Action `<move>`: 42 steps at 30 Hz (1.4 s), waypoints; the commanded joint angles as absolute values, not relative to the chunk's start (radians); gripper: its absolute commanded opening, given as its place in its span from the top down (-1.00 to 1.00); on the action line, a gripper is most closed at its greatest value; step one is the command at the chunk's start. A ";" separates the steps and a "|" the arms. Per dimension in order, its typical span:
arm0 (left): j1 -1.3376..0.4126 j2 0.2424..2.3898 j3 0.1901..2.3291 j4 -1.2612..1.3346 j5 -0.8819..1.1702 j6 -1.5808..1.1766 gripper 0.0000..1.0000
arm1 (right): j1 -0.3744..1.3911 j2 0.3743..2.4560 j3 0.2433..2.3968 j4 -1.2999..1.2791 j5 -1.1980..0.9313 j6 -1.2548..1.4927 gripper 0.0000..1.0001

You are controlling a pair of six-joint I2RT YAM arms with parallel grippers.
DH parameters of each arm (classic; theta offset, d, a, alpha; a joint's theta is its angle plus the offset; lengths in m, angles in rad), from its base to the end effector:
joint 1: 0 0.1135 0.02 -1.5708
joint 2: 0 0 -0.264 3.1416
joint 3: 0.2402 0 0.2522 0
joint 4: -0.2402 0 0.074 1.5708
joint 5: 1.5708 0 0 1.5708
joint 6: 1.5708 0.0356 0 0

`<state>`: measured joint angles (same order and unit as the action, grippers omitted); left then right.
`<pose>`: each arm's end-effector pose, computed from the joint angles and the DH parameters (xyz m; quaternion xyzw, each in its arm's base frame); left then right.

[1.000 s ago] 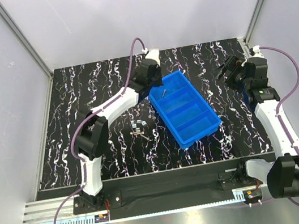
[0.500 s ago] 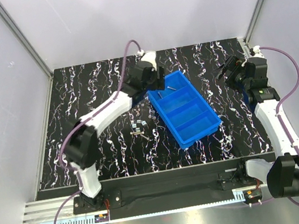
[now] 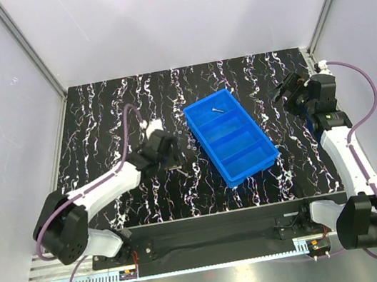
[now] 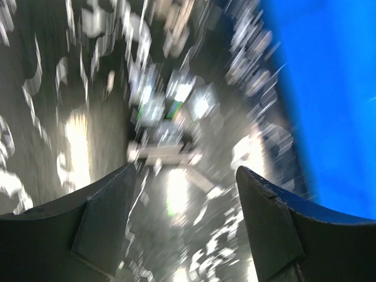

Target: Sort the screws and nuts into containers

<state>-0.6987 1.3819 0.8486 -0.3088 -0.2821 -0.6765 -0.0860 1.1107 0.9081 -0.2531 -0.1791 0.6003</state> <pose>0.2238 -0.1750 0.2192 -0.0398 0.9256 -0.1224 0.3560 0.2523 -0.0154 0.3115 0.2398 0.8118 0.2074 0.4904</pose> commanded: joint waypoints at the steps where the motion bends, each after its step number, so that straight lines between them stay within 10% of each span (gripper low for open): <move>1: -0.723 1.411 0.842 -0.298 -0.321 -0.733 -0.47 | -0.083 1.094 0.905 -0.244 -0.199 0.609 -0.99; 25: -0.868 1.693 0.957 -0.427 -0.512 -0.976 -0.11 | -0.083 1.065 0.874 -0.264 -0.173 0.581 -0.99; 34: -0.876 1.687 0.865 -0.417 -0.474 -1.019 1.00 | -0.083 1.063 0.887 -0.276 -0.173 0.578 -0.99; 42: -0.896 1.536 0.913 -0.442 -0.491 -0.890 1.00 | -0.083 1.066 0.882 -0.275 -0.164 0.584 -0.99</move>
